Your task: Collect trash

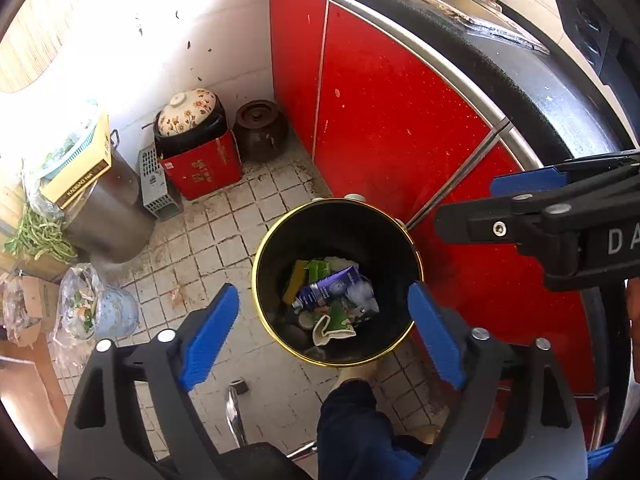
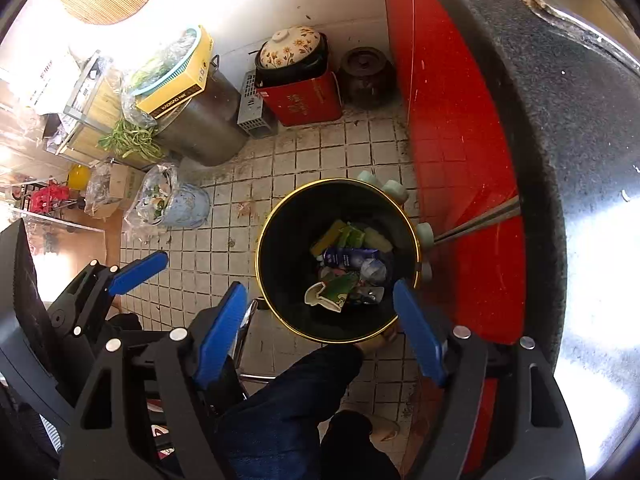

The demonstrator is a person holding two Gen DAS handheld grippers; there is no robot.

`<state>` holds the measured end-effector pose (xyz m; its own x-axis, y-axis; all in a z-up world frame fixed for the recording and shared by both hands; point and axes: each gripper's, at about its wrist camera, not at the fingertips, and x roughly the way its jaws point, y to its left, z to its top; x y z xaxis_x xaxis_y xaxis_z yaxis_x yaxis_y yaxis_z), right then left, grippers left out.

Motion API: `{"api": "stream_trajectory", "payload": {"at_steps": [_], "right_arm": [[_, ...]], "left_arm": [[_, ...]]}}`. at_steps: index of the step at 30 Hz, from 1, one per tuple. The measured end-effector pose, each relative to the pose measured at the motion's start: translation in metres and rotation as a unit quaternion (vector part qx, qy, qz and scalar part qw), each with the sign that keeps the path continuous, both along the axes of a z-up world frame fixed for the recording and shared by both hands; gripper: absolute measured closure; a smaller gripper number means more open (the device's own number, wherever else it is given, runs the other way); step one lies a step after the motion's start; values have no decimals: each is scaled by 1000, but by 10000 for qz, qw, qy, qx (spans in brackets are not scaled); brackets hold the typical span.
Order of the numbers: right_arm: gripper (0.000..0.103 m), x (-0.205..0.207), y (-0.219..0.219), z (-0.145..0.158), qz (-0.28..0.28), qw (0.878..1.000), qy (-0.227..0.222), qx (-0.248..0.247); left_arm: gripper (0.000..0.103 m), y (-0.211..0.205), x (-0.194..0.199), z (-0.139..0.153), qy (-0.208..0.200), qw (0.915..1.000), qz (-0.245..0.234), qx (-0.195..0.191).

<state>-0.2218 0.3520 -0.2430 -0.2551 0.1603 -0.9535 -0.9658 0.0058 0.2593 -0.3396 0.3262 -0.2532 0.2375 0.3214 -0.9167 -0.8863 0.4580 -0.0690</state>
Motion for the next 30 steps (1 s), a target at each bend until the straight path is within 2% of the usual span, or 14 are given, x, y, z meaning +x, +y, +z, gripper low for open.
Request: {"api": "stream_trajectory", "payload": {"at_steps": [5,9,12,16,18,19,20,21,23,24,25,27,29,30], "right_arm": [[23,6,-12,28,-96,9997,6,241],[17,35,-41,81,-491,9963,-16,699],[11,71,-81,130,-1060,9875,-223,1144],[8,133,-161,181,-2122,9608,-792,1597],[8,160,-209,196,-2759,9413,-1059,1632],[8,178,-244,205,-3223,9243,-1235,1628],[8,187,-264,210,-3474,9140,-1323,1624],[8,200,-298,218,-3888,8950,-1488,1604],[8,214,-346,226,-4419,8665,-1730,1550],[8,221,-379,232,-4790,8450,-1852,1493],[8,226,-400,234,-5012,8313,-1900,1470],[8,234,-452,241,-5601,7920,-2010,1367],[8,234,-489,244,-5975,7635,-2079,1298],[8,233,-502,246,-6084,7542,-2101,1296]], "left_arm": [[11,1,4,17,89,9999,-13,92],[7,-2,23,49,59,9992,-210,336],[7,-10,53,80,-116,9970,-574,505],[7,-33,114,123,-467,9860,-1430,719],[7,-56,153,142,-681,9742,-2021,739],[7,-67,169,149,-755,9682,-2262,753],[7,-83,191,159,-835,9590,-2605,739],[7,-97,210,166,-868,9502,-2904,730],[7,-127,240,179,-904,9320,-3412,824],[7,-143,255,185,-913,9221,-3656,876],[7,-157,266,190,-928,9132,-3867,893],[7,-189,292,199,-980,8940,-4299,801],[7,-217,312,207,-958,8798,-4591,772],[7,-231,321,210,-911,8740,-4708,787]]}}
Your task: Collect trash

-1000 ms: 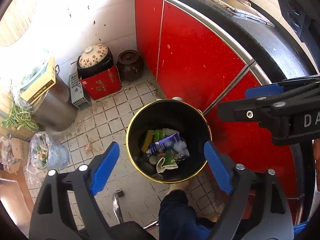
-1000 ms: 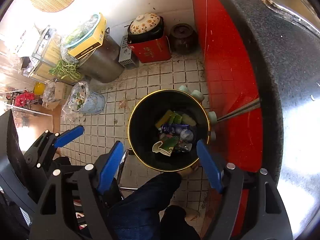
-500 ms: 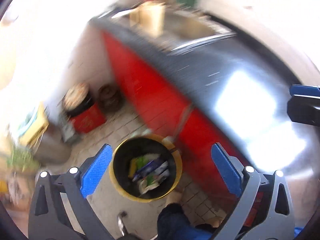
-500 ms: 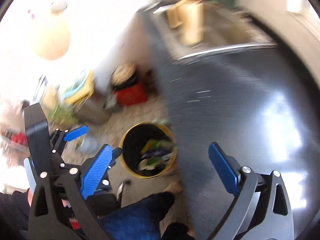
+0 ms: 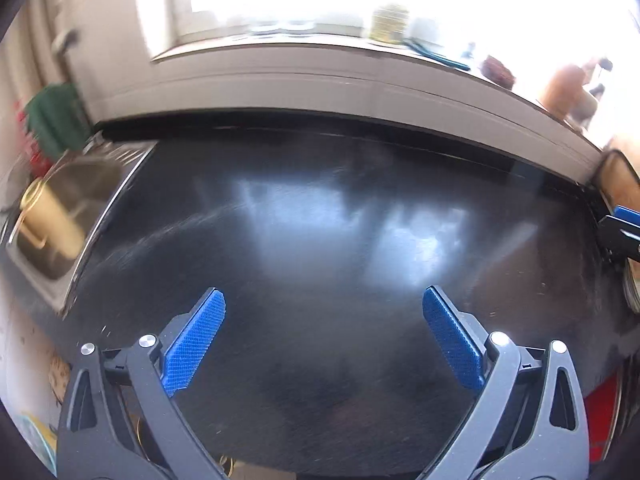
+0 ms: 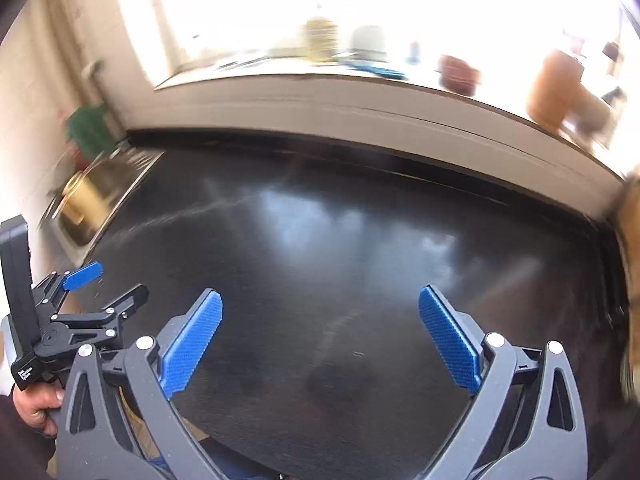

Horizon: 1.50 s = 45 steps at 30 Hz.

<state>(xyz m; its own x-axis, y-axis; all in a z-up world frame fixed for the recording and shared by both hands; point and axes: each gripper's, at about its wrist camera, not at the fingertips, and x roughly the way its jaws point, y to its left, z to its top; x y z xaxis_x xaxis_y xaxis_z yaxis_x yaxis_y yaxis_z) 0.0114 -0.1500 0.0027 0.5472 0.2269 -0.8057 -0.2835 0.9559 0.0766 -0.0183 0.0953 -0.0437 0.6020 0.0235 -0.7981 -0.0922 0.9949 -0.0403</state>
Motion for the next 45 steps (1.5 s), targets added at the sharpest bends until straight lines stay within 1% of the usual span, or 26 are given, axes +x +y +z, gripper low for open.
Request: {"api": "stream_trajectory", "payload": {"at_steps": [3,6,11,16,33,45], "right_arm": [[8,4,-42,2,-444,9990,-33,-86],[8,8,-60,4,-618,9980,-99,-108],[8,7,-82,-1,-813,9967,-22,-32],[8,12,-88,-6,-827,9965,82,15],[8,14,-86,-6,-724,9972,120,105],[8,10,-83,-8,-747,9970,174,134]], "left_arm": [[7,-33,22,5,50,9995,-281,108],[7,-56,35,7,78,9989,-465,71],[7,-75,40,8,68,9976,-661,191],[7,-82,47,5,120,9979,-608,170],[7,-79,45,6,143,9988,-455,113],[7,-79,44,4,189,9985,-489,124]]}}
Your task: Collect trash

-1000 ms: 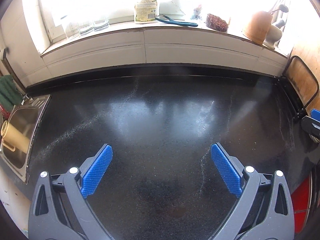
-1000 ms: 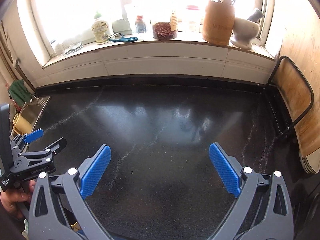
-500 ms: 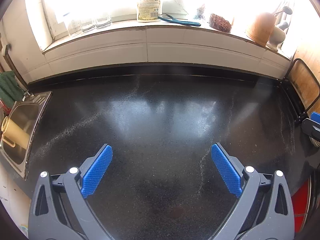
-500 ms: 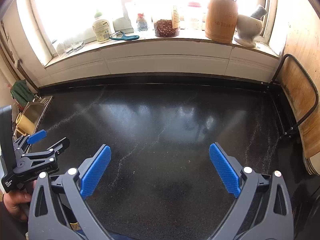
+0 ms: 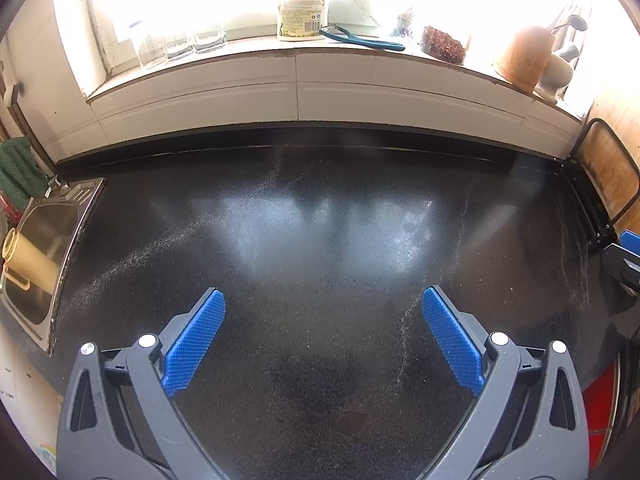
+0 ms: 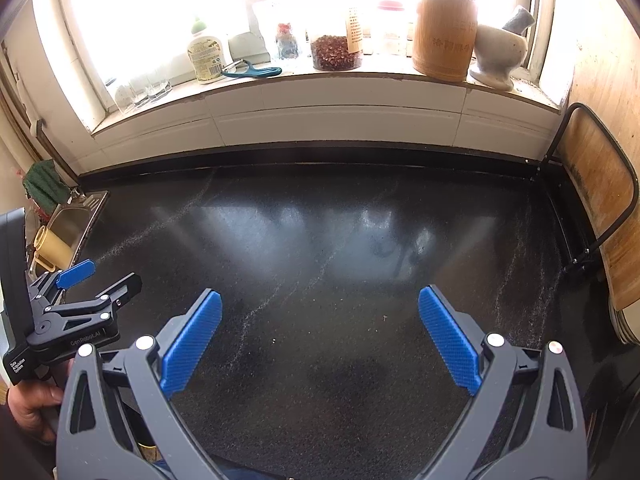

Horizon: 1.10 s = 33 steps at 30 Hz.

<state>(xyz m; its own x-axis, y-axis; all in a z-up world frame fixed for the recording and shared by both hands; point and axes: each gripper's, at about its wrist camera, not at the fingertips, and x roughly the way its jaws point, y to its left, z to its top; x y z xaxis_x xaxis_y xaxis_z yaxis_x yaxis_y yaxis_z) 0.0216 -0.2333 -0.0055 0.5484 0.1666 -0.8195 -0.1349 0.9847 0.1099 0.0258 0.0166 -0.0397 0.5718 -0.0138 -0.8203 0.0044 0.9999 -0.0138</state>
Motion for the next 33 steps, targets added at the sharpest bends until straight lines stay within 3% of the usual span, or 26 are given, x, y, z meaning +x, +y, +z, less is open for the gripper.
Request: {"api": "stream_trajectory", "payload": {"at_steps": [33], "right_arm": [[8,-10,3,0,-69,10000,31,-49]], "left_arm": [[7,6,-1,-4,71,9999,63,-123]]}}
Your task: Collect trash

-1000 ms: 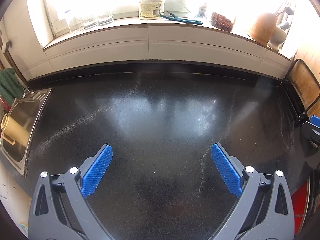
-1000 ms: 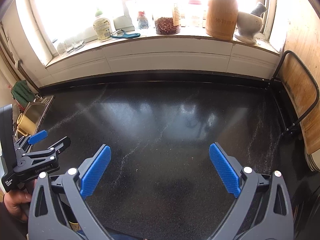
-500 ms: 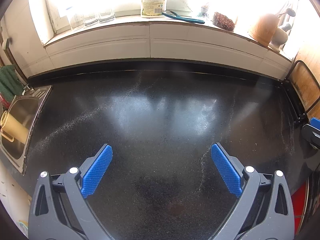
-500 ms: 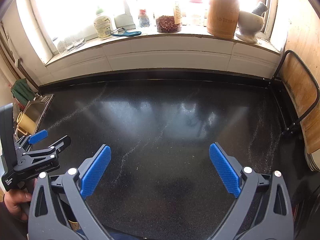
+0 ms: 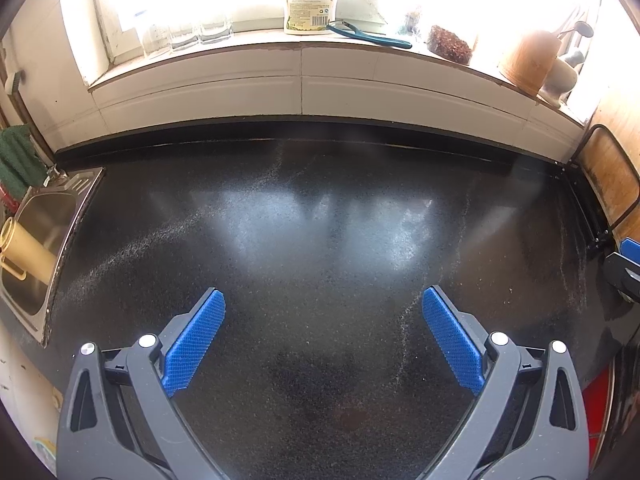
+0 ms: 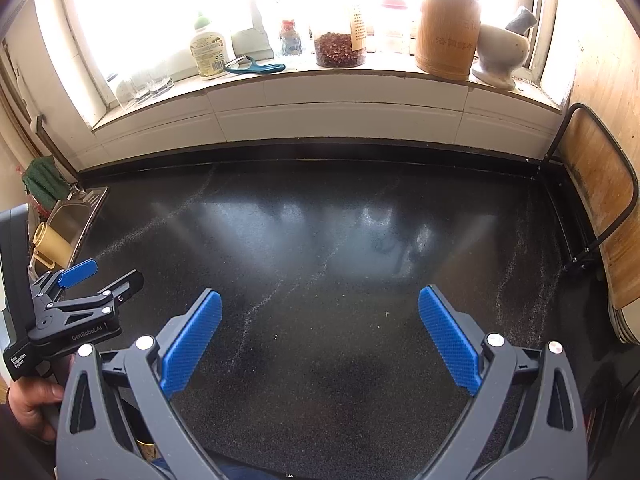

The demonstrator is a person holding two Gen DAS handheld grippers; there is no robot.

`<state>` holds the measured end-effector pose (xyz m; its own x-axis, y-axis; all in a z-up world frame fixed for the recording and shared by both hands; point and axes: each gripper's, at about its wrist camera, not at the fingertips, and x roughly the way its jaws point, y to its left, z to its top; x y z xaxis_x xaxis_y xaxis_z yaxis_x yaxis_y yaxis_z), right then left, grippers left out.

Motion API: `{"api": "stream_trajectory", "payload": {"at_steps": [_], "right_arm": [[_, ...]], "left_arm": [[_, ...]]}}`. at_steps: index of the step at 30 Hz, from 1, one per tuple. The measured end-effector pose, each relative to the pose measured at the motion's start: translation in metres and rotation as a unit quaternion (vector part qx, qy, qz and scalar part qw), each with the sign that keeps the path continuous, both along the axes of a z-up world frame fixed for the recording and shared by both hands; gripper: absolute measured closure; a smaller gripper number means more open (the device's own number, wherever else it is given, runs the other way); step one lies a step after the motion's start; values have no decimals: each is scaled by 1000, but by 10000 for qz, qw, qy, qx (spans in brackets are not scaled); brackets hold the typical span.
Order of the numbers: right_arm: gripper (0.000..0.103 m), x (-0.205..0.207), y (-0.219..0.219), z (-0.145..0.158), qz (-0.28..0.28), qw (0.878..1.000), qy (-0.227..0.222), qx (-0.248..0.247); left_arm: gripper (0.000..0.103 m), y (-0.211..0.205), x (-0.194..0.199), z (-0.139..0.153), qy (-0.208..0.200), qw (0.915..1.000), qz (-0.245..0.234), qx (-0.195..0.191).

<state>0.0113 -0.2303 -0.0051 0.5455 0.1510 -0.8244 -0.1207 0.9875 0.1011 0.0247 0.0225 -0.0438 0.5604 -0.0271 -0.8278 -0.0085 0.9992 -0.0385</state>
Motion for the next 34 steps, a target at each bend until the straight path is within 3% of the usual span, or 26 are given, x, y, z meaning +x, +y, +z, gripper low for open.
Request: {"api": "stream_trajectory", "payload": {"at_steps": [15,26,30,34], "right_arm": [[8,2,5,0,90,10000,-1,-20],[8,11,0,-7,63,10000,58,33],[8,17,-4,-14,57,9999,83,38],[8,28,-10,-45,114,9998,150,-107]], "left_arm": [[7,3,4,0,102,9997,19,-218],[7,0,7,0,16,10000,-67,-59],[7,-1,14,-7,97,9999,-93,-35],[7,2,22,-30,125,9998,-151,-9]]}}
